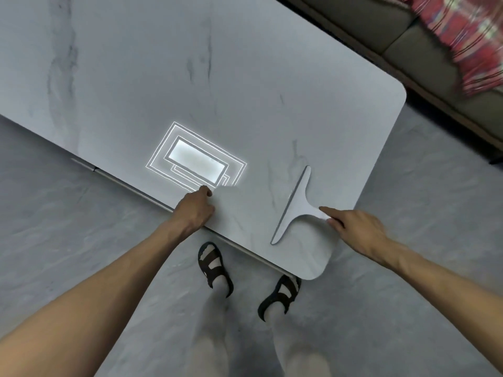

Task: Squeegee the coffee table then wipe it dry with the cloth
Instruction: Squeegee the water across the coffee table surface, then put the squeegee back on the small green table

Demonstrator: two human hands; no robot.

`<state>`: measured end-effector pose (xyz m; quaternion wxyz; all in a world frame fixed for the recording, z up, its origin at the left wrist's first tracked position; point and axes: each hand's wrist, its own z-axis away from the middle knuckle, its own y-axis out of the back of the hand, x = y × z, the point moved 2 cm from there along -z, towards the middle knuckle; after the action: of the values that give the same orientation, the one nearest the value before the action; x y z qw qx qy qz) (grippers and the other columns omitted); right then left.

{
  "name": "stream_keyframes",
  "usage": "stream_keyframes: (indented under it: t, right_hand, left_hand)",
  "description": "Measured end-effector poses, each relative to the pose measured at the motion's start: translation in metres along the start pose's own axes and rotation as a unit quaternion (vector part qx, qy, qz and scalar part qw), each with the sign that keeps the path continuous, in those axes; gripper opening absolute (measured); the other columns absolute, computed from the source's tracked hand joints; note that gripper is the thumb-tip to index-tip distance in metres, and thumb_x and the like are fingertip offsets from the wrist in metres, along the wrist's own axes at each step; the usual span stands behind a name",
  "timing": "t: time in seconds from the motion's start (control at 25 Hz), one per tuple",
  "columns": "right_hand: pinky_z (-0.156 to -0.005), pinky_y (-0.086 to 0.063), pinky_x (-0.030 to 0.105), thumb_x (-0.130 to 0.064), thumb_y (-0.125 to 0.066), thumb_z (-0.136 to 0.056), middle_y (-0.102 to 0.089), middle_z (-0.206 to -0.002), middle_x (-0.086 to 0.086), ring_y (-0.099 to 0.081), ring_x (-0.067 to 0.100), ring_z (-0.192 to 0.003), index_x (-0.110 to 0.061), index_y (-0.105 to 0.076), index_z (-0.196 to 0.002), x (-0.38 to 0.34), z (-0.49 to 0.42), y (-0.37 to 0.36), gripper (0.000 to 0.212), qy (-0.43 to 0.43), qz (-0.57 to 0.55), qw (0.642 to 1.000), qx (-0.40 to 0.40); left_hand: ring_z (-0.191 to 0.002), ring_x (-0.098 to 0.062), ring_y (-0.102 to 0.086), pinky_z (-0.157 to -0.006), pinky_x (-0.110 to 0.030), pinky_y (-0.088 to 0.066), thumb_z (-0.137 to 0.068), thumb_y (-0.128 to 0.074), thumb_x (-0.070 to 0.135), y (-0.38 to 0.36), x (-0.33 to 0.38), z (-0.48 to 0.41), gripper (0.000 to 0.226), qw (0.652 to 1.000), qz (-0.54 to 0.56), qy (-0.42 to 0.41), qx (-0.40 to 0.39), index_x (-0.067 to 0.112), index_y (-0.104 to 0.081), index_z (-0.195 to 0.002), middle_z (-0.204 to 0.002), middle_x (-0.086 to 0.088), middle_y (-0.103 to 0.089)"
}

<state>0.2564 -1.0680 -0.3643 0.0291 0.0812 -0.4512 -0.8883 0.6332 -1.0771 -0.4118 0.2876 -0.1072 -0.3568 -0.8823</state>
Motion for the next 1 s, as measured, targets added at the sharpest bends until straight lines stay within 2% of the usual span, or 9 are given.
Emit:
stream_keyframes:
  t: [0.12,0.24,0.32,0.4,0.52,0.6,0.72,0.84,1.0]
  right_hand:
    - [-0.06,-0.039,0.028,-0.044,-0.037,-0.098,-0.072,-0.098,-0.008,-0.066,0.02,-0.089,-0.045,-0.049,-0.131,0.003,0.022,0.03,0.036,-0.013,-0.04,0.998,0.039]
    - [-0.053,-0.039,0.03,-0.043,-0.035,-0.093,-0.064,-0.07,-0.005,-0.061,0.023,-0.069,-0.031,-0.059,-0.097,0.01,0.04,0.063,0.027,-0.072,-0.103,0.992,0.006]
    - [-0.055,-0.042,0.031,-0.033,-0.041,-0.093,-0.064,-0.067,0.003,-0.059,0.023,-0.06,-0.019,-0.058,-0.085,0.015,0.046,0.084,0.023,-0.127,-0.241,0.961,-0.045]
    - [-0.057,-0.048,0.029,-0.02,-0.047,-0.093,-0.066,-0.066,0.01,-0.059,0.019,-0.052,-0.007,-0.059,-0.08,0.018,0.054,0.107,0.022,-0.152,-0.383,0.904,-0.116]
    - [-0.057,-0.049,0.027,-0.016,-0.053,-0.093,-0.072,-0.068,0.008,-0.06,0.014,-0.05,-0.002,-0.064,-0.081,0.023,0.06,0.146,0.022,-0.152,-0.498,0.834,-0.182]
    - [-0.057,-0.045,0.026,-0.018,-0.055,-0.094,-0.075,-0.078,0.008,-0.061,0.012,-0.056,-0.004,-0.065,-0.089,0.022,0.066,0.177,0.017,-0.114,-0.515,0.82,-0.224]
    - [-0.063,-0.056,0.026,-0.012,-0.057,-0.095,-0.073,-0.082,0.011,-0.066,0.017,-0.074,-0.002,-0.059,-0.098,0.01,0.092,0.21,0.011,-0.063,-0.543,0.788,-0.281]
    - [-0.069,-0.055,0.028,-0.012,-0.062,-0.091,-0.064,-0.096,0.014,-0.061,0.023,-0.086,-0.001,-0.061,-0.104,-0.017,0.131,0.221,0.018,-0.008,-0.487,0.81,-0.326]
    - [-0.061,-0.053,0.023,-0.011,-0.061,-0.092,-0.06,-0.085,0.01,-0.059,0.019,-0.072,-0.005,-0.061,-0.089,-0.063,0.205,0.199,0.007,0.056,-0.418,0.838,-0.347]
  left_hand:
    - [-0.098,-0.028,-0.059,-0.08,-0.033,-0.048,-0.09,-0.049,0.02,0.014,0.033,0.019,0.04,0.999,0.005,-0.03,-0.027,0.017,-0.047,-0.131,-0.12,-0.012,-0.061]
    - [-0.108,-0.028,-0.059,-0.085,-0.03,-0.046,-0.092,-0.052,0.022,0.038,0.069,0.04,0.038,0.998,0.004,-0.045,-0.042,0.017,-0.052,-0.129,-0.126,-0.009,-0.062]
    - [-0.104,-0.026,-0.061,-0.084,-0.03,-0.046,-0.091,-0.053,0.024,0.053,0.096,0.059,0.036,0.999,0.026,-0.04,-0.026,0.018,-0.054,-0.126,-0.12,-0.006,-0.067]
    - [-0.099,-0.024,-0.065,-0.086,-0.032,-0.049,-0.091,-0.053,0.026,0.058,0.126,0.086,0.035,0.998,0.045,-0.033,-0.016,0.019,-0.055,-0.124,-0.114,-0.006,-0.068]
    - [-0.088,-0.019,-0.069,-0.085,-0.033,-0.052,-0.091,-0.055,0.026,0.048,0.176,0.131,0.029,0.996,0.077,-0.029,-0.027,0.017,-0.057,-0.118,-0.106,-0.007,-0.07]
    - [-0.078,-0.019,-0.069,-0.074,-0.03,-0.052,-0.09,-0.055,0.024,0.037,0.208,0.173,0.023,0.989,0.149,-0.01,-0.006,0.014,-0.06,-0.11,-0.1,-0.007,-0.071]
    - [-0.071,-0.018,-0.069,-0.063,-0.025,-0.052,-0.091,-0.058,0.031,0.015,0.243,0.247,0.021,0.959,0.281,0.018,0.012,0.013,-0.063,-0.1,-0.094,-0.008,-0.072]
    - [-0.07,-0.018,-0.07,-0.065,-0.027,-0.055,-0.086,-0.063,0.045,-0.016,0.261,0.317,0.034,0.924,0.38,0.034,0.006,0.014,-0.065,-0.098,-0.092,-0.006,-0.073]
    - [-0.066,-0.016,-0.07,-0.06,-0.024,-0.054,-0.077,-0.07,0.043,-0.061,0.26,0.405,0.033,0.883,0.46,0.06,0.071,0.011,-0.065,-0.085,-0.079,-0.006,-0.072]
